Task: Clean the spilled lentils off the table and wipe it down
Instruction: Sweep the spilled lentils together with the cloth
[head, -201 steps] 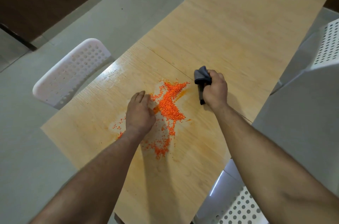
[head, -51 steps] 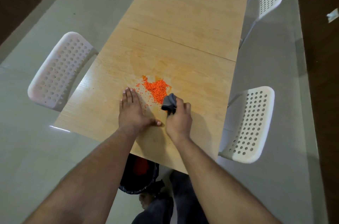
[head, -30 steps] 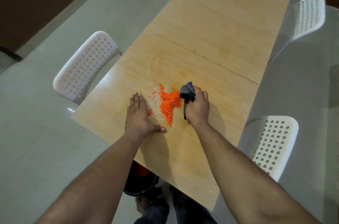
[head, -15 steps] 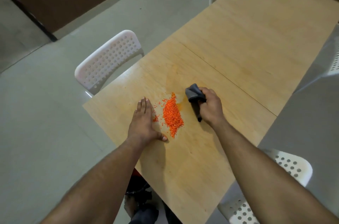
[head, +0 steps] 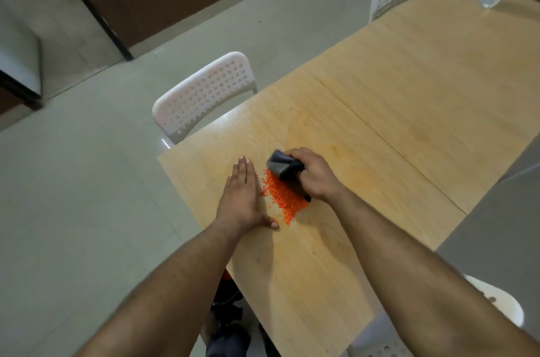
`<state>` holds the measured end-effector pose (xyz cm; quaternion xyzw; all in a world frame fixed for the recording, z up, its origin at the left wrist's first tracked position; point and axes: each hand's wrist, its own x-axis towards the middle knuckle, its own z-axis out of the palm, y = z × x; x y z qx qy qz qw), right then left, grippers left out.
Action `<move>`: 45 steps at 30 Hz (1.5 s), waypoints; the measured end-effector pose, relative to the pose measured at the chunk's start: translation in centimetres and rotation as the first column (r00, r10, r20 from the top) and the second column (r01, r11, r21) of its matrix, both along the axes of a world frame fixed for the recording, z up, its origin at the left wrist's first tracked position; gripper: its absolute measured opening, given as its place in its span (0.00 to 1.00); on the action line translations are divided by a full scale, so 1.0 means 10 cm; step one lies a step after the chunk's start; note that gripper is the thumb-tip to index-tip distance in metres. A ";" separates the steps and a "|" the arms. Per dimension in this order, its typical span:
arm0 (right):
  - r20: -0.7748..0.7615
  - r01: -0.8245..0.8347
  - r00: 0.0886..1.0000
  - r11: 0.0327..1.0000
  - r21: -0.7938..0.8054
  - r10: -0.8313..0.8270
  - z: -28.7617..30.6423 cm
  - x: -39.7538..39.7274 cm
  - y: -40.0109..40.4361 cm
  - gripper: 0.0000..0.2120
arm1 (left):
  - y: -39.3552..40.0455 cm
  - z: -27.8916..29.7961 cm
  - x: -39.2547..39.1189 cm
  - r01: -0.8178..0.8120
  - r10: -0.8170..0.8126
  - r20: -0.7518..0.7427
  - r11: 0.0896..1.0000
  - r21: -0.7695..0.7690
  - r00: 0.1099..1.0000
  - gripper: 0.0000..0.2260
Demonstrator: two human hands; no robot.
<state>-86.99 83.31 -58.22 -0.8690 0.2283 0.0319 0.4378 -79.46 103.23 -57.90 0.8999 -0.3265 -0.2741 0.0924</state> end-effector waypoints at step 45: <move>-0.135 -0.531 0.842 0.846 -0.045 0.522 0.20 1.58 0.05 0.17 | 0.38 -0.22 0.16 -0.426 0.410 -0.116 0.880 -0.211 0.905 0.76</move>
